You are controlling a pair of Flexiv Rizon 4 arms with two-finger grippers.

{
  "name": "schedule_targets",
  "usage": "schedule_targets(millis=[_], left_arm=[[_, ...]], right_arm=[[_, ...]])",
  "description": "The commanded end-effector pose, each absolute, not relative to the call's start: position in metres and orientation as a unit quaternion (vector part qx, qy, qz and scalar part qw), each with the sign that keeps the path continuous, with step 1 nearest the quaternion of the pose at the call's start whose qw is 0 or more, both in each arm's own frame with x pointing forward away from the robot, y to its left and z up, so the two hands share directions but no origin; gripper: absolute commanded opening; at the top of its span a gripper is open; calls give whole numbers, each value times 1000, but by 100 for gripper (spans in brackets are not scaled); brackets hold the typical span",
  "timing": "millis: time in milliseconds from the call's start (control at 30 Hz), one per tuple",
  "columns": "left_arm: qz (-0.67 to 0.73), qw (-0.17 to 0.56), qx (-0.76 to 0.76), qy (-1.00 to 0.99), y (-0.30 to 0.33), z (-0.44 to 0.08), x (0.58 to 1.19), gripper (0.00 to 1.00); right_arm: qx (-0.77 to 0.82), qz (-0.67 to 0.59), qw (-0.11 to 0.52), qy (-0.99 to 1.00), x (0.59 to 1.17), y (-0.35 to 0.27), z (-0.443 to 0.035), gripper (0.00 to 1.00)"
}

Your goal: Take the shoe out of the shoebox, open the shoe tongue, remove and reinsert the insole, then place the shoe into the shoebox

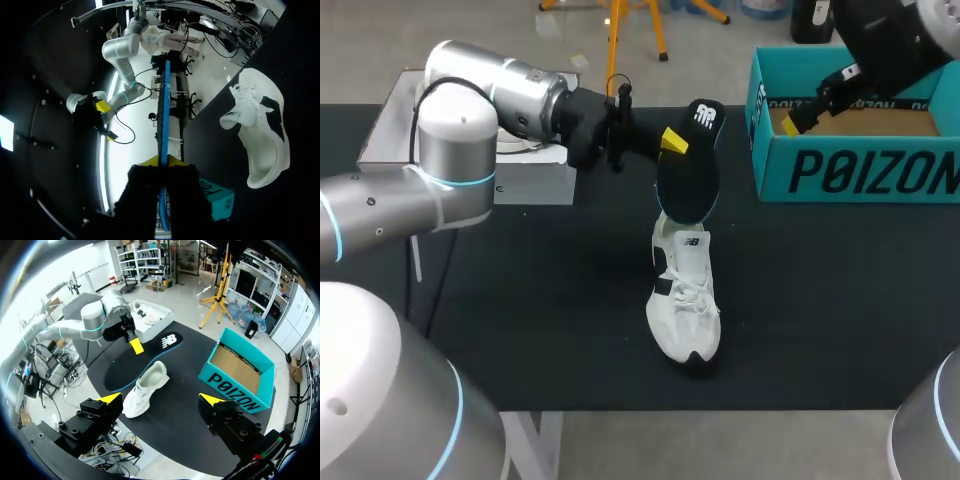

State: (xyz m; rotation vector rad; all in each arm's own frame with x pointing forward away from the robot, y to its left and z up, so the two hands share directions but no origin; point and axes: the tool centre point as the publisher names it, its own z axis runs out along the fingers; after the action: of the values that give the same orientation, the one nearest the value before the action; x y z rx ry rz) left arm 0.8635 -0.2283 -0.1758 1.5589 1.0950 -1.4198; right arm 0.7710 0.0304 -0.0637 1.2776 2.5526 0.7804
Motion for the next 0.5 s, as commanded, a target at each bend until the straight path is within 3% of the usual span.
schedule_targets(millis=[33, 300, 500], left_arm=[[-471, 443, 662, 379, -225, -173, 852, 0], [-407, 509, 661, 371, -216, -167, 855, 0], [-415, 518, 644, 380, -211, -175, 870, 0]], right_arm=[[431, 260, 91, 859, 773, 32, -64, 100], [431, 260, 91, 859, 773, 32, -64, 100], [431, 260, 91, 859, 773, 32, -64, 100]])
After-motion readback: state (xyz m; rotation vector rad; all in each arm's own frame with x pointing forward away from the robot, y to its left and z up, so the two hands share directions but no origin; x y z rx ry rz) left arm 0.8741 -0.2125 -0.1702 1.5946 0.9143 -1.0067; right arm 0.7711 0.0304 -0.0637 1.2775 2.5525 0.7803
